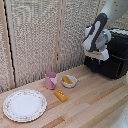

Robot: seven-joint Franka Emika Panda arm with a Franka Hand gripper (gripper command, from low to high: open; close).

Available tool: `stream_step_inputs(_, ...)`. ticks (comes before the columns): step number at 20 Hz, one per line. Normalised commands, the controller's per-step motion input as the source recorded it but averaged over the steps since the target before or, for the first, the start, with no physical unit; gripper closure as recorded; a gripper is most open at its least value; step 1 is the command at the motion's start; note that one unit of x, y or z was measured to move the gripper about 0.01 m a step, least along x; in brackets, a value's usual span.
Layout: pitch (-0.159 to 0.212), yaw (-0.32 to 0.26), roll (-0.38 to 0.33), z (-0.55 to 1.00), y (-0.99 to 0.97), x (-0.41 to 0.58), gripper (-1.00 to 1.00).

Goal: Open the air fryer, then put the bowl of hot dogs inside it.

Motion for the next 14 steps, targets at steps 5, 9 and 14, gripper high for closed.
stream_step_inputs(5,-0.088,-0.162,0.166,0.61,0.48,-0.171,1.0)
stream_step_inputs(9,-0.103,-0.145,0.105,0.61,0.56,-0.236,1.0)
stream_step_inputs(14,-0.034,-0.043,0.062,0.32,0.67,-0.573,1.0)
